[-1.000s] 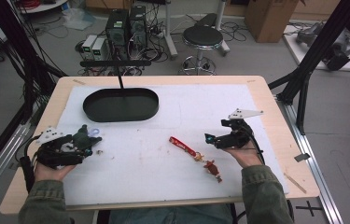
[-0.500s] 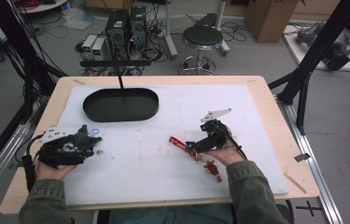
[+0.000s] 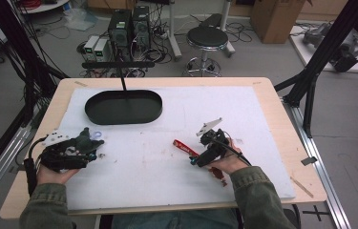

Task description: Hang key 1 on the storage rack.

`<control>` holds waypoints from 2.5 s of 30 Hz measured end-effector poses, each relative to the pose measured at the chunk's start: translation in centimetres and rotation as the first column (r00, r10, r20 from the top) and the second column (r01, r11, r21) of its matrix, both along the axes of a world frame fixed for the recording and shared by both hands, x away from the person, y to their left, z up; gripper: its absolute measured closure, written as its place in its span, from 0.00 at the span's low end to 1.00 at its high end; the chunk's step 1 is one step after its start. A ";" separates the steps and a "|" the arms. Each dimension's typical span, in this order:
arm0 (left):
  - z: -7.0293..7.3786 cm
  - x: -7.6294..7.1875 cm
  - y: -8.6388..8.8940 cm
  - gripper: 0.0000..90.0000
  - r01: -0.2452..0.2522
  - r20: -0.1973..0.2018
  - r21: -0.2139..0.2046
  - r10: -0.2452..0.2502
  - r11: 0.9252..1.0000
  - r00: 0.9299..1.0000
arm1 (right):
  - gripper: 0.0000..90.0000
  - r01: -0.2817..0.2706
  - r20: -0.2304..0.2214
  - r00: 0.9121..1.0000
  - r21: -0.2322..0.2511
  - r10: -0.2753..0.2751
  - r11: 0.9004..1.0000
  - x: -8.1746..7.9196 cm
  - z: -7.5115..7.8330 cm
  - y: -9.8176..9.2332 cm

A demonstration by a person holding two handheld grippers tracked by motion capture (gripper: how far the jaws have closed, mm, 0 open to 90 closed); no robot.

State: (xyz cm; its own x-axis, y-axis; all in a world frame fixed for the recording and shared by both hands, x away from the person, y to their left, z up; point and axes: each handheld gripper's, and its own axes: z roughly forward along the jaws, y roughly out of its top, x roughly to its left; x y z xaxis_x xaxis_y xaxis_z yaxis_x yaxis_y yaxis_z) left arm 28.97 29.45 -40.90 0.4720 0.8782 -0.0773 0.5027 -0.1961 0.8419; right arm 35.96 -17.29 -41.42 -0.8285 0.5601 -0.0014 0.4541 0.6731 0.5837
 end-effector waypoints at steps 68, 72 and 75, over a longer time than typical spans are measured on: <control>-0.1 0.2 0.3 0.07 0.014 0.015 -0.037 -0.014 0.999 1.000 | 0.92 -0.020 0.045 0.999 0.387 0.003 0.922 6.3 12.6 3.4; -0.1 0.2 0.4 0.07 0.012 0.019 -0.040 -0.011 0.999 1.000 | 0.93 -0.025 0.050 0.999 0.405 0.005 0.914 7.4 12.9 4.3; -0.2 0.3 0.5 0.07 0.014 0.018 -0.042 -0.013 0.999 1.000 | 0.93 -0.028 0.062 0.998 0.393 0.004 0.919 8.3 13.0 5.2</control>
